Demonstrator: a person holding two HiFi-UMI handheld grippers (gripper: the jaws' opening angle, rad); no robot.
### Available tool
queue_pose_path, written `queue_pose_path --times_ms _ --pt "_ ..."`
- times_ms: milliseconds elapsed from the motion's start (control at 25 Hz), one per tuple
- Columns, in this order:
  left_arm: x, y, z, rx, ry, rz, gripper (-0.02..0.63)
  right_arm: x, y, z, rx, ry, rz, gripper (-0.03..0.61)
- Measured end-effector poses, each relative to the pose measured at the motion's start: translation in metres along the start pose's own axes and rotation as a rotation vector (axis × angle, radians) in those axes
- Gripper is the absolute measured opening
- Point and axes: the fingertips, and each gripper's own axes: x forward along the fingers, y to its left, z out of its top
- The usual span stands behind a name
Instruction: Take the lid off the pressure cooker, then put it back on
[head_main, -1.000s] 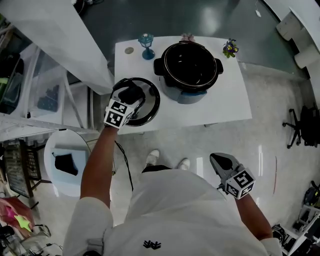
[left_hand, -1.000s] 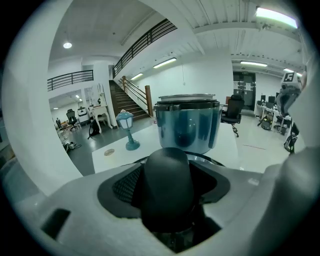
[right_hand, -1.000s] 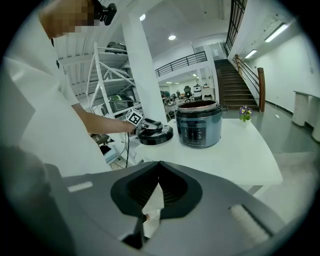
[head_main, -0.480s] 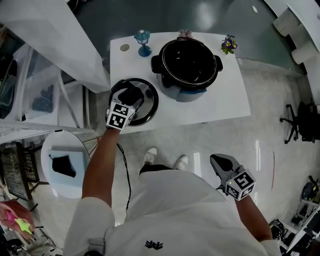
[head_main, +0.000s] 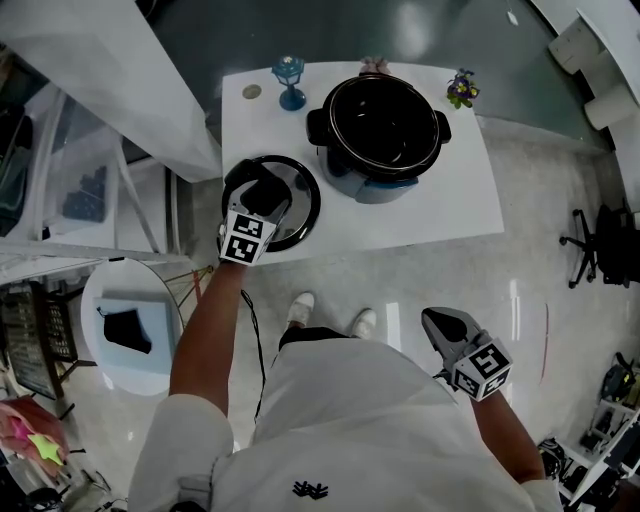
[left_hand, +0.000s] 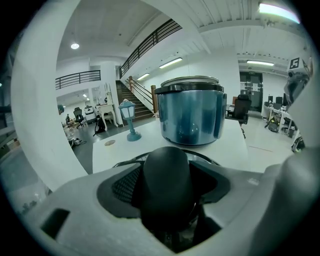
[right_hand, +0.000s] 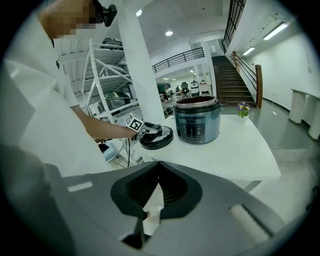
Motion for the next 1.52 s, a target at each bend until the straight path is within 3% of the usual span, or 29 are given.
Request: queue_pose_path --times_ms 680,1520 --pt "-0.001 0.002 -0.002 -0.023 -0.017 0.023 0.318 0.008 0.002 0.000 0.010 -0.016 0.007 0.014" --pt "-0.022 0.001 0.024 -0.010 -0.076 0.004 0.341 0.011 -0.001 0.003 0.008 -0.019 0.008 0.014"
